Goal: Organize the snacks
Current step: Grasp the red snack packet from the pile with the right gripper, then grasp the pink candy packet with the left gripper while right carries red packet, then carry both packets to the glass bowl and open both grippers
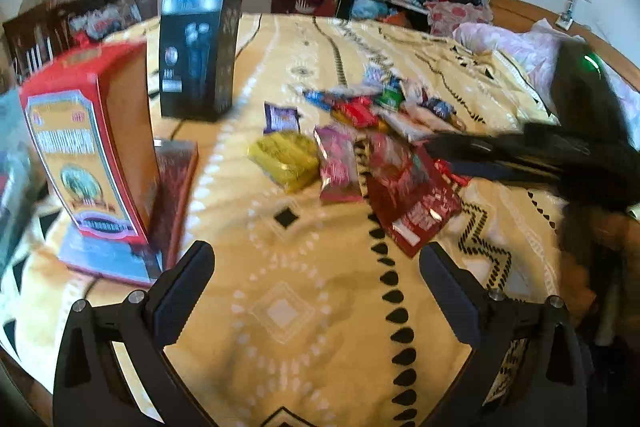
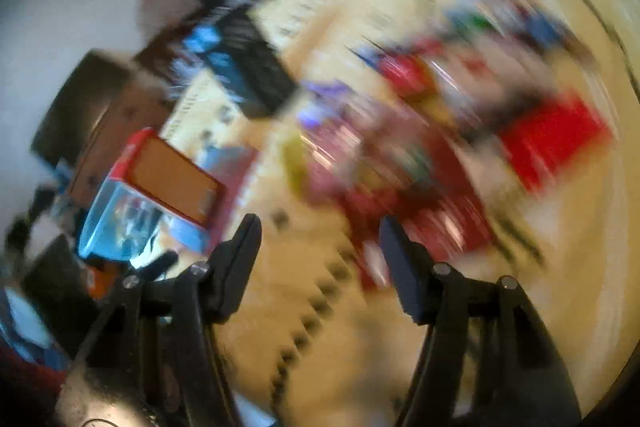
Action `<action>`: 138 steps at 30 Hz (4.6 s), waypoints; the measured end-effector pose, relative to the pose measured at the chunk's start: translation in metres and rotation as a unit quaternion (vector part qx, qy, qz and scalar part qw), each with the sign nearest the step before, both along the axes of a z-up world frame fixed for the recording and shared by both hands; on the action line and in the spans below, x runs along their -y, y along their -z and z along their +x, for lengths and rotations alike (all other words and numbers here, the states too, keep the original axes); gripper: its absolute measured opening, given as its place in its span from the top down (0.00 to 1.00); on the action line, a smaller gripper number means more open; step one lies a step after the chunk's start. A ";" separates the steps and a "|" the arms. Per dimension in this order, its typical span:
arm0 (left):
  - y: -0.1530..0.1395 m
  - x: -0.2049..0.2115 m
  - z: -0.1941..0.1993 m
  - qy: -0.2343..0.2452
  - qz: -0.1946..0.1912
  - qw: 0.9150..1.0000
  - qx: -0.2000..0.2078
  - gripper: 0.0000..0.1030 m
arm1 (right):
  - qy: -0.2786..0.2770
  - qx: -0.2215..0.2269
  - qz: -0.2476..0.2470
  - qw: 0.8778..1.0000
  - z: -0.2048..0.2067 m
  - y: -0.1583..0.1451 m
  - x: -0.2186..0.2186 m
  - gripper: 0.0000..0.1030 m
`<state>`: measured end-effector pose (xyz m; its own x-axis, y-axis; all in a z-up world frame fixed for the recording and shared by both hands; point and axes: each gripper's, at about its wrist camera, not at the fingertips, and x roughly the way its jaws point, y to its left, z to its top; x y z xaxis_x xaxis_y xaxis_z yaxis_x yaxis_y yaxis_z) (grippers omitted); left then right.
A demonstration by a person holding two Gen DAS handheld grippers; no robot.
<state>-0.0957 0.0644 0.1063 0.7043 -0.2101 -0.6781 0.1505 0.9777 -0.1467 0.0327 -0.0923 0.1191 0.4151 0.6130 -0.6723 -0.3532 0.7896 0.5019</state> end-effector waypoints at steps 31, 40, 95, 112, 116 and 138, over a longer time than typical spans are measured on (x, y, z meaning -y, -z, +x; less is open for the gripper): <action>-0.010 -0.021 -0.001 -0.029 -0.068 0.997 -0.006 0.00 | 0.082 -0.221 -0.026 0.972 -0.053 0.070 0.084 0.23; -0.013 -0.024 -0.001 -0.032 -0.058 0.998 0.000 0.00 | 0.138 -0.112 -0.146 0.973 0.032 0.036 0.089 0.40; 0.043 0.057 0.120 0.012 0.046 0.998 -0.050 0.62 | 0.156 -0.042 -0.123 0.979 -0.046 0.059 0.077 0.37; -0.084 -0.006 0.054 -0.024 0.016 0.999 0.037 0.62 | 0.129 0.072 -0.157 0.976 -0.054 -0.027 0.038 0.37; -0.108 -0.035 0.043 -0.054 0.020 0.997 0.060 0.62 | 0.106 0.108 -0.155 0.976 -0.047 -0.057 0.012 0.37; -0.174 -0.232 -0.006 -0.235 0.021 0.965 0.110 0.62 | -0.063 0.221 -0.086 0.969 -0.014 -0.170 -0.186 0.37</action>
<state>-0.1013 0.2962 0.2800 0.8436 0.1923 -0.5013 -0.2880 0.9500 -0.1203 0.0187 0.0941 0.2894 0.6144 0.5731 -0.5423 -0.6036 0.7841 0.1448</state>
